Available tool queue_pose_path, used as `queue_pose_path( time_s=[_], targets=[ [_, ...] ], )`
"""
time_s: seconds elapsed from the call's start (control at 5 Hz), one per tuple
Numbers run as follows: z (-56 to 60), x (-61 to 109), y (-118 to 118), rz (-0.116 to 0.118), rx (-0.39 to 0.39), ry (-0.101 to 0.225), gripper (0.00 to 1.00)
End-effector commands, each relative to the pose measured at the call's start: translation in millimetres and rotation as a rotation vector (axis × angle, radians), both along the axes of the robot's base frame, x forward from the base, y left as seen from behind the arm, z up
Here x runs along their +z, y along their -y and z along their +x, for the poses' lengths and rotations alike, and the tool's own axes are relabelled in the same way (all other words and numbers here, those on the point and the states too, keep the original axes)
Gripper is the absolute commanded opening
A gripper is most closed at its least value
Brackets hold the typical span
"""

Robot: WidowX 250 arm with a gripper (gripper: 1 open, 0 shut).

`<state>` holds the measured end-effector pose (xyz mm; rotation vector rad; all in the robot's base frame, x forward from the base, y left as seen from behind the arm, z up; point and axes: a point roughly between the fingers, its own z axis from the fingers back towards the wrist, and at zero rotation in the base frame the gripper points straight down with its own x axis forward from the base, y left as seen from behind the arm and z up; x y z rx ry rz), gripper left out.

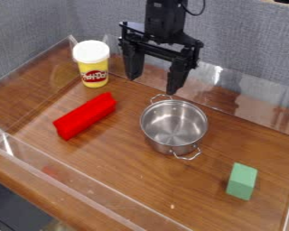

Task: Put green object to the left side of the table

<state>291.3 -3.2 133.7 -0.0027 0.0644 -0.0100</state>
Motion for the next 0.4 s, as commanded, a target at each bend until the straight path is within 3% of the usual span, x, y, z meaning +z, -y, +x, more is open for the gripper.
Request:
queue_pose_path(
  time_s=[0.0,0.2],
  targets=[
    [-1.0,-6.9,3.9,-0.002,-0.008,-0.015,1.0],
    [-2.0,-14.4,9.6,-0.005,-0.02,-0.028,1.0]
  ],
)
